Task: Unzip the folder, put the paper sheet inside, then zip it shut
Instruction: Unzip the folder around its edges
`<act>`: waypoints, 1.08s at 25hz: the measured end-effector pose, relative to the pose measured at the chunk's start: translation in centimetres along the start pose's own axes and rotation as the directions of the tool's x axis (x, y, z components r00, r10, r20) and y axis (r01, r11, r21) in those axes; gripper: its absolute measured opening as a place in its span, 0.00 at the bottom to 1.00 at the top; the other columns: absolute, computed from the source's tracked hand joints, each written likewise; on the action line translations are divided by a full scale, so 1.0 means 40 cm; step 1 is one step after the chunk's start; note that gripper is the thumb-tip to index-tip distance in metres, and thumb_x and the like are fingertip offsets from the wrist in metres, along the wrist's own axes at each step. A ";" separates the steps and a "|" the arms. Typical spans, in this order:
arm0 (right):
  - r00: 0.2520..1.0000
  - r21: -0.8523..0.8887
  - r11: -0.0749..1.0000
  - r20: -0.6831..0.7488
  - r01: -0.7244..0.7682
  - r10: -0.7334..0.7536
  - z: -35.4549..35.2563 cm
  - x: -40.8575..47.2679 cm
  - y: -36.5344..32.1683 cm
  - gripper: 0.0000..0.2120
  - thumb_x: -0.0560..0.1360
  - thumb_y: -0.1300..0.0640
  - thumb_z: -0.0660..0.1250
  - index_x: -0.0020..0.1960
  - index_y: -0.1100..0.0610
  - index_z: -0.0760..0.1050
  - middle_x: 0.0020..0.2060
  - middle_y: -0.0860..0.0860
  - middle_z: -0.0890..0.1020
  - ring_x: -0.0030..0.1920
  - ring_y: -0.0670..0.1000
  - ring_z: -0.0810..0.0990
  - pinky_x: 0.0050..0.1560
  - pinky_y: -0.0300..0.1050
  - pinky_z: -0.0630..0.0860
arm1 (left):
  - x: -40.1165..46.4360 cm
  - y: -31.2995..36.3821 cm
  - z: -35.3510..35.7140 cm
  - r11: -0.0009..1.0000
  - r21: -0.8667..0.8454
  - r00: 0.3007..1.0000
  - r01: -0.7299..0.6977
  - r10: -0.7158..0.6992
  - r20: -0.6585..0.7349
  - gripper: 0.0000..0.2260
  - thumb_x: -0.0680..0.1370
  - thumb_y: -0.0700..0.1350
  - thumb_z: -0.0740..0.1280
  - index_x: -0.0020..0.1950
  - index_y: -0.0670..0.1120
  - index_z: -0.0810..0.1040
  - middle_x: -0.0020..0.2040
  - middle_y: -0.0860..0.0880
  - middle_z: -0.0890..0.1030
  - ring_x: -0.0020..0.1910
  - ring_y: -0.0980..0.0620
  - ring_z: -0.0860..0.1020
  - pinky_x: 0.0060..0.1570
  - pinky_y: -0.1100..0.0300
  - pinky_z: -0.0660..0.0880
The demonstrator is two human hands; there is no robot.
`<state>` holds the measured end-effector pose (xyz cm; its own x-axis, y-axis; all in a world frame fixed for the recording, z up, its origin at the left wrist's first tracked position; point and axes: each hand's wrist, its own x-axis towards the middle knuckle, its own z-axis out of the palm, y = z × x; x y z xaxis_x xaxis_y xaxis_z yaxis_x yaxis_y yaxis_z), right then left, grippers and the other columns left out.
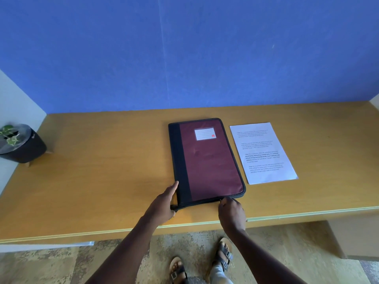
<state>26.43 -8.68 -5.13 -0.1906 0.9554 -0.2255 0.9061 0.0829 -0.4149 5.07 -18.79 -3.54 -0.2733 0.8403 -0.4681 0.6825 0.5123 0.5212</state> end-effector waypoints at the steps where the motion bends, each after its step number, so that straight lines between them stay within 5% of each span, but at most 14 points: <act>1: 1.000 0.000 1.000 -0.002 0.002 -0.002 0.005 -0.005 -0.004 0.10 0.75 0.63 0.62 0.35 0.56 0.71 0.31 0.51 0.76 0.28 0.49 0.71 0.25 0.38 0.63 | -0.004 -0.003 -0.001 1.000 0.006 1.000 -0.011 0.011 -0.011 0.45 0.75 0.35 0.71 0.81 0.56 0.45 0.73 0.40 0.69 0.53 0.41 0.79 0.25 0.64 0.68; 4: 1.000 -0.002 1.000 0.003 0.008 -0.008 0.016 -0.020 -0.023 0.11 0.76 0.62 0.61 0.36 0.55 0.70 0.32 0.50 0.75 0.26 0.42 0.66 0.24 0.35 0.58 | 0.004 -0.025 -0.005 0.999 -0.039 1.000 -0.027 0.027 -0.012 0.44 0.74 0.34 0.70 0.81 0.58 0.48 0.75 0.51 0.70 0.41 0.52 0.81 0.26 0.70 0.67; 6: 1.000 0.000 1.000 0.008 0.021 -0.021 0.024 -0.030 -0.042 0.09 0.76 0.63 0.61 0.38 0.55 0.72 0.33 0.49 0.75 0.27 0.43 0.67 0.24 0.35 0.57 | 0.008 -0.036 -0.011 0.999 -0.019 1.000 -0.027 0.027 -0.009 0.43 0.74 0.35 0.70 0.80 0.58 0.50 0.71 0.53 0.74 0.28 0.58 0.73 0.28 0.70 0.67; 9: 0.998 -0.005 0.998 0.031 0.063 -0.063 0.042 -0.050 -0.072 0.07 0.76 0.64 0.60 0.43 0.58 0.76 0.34 0.49 0.76 0.28 0.44 0.68 0.24 0.34 0.58 | -0.003 -0.037 -0.016 1.000 0.008 0.999 -0.027 0.027 0.026 0.43 0.73 0.36 0.70 0.80 0.58 0.52 0.55 0.55 0.80 0.29 0.58 0.72 0.28 0.70 0.67; 13: 0.989 0.012 0.991 0.062 0.136 -0.136 0.075 -0.081 -0.116 0.07 0.76 0.64 0.60 0.44 0.58 0.77 0.37 0.50 0.79 0.31 0.48 0.73 0.25 0.33 0.58 | -0.017 -0.025 -0.010 0.999 0.023 0.999 -0.028 0.027 0.047 0.43 0.73 0.35 0.69 0.81 0.56 0.50 0.39 0.55 0.75 0.33 0.55 0.74 0.28 0.64 0.66; 19: 0.978 0.005 0.984 0.111 0.179 -0.179 0.104 -0.110 -0.171 0.08 0.76 0.63 0.59 0.43 0.59 0.76 0.38 0.53 0.81 0.33 0.50 0.73 0.25 0.35 0.58 | -0.015 -0.016 -0.015 0.989 0.151 1.000 -0.007 0.011 -0.024 0.39 0.76 0.35 0.67 0.81 0.52 0.50 0.64 0.41 0.78 0.36 0.50 0.75 0.29 0.61 0.64; 23: 0.968 0.034 0.985 0.184 0.169 -0.173 0.120 -0.132 -0.216 0.10 0.77 0.63 0.57 0.44 0.58 0.78 0.40 0.54 0.82 0.35 0.52 0.76 0.31 0.44 0.71 | -0.012 -0.019 -0.005 0.980 0.200 0.998 -0.005 0.016 -0.055 0.38 0.77 0.35 0.66 0.81 0.51 0.51 0.66 0.40 0.76 0.49 0.45 0.80 0.38 0.54 0.71; 27: 0.947 0.039 0.979 0.248 0.199 -0.203 0.140 -0.153 -0.257 0.11 0.76 0.63 0.58 0.46 0.60 0.79 0.43 0.56 0.84 0.41 0.57 0.81 0.36 0.45 0.71 | -0.003 -0.029 0.003 0.980 0.198 0.998 -0.013 0.023 -0.051 0.37 0.77 0.33 0.64 0.81 0.53 0.51 0.68 0.40 0.75 0.57 0.44 0.79 0.47 0.53 0.74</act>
<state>16.15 -16.98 -4.43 -0.4576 0.8183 -0.3479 0.8346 0.2604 -0.4855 4.39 -19.50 -4.19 -0.2913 0.8599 -0.4191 0.8065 0.4564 0.3759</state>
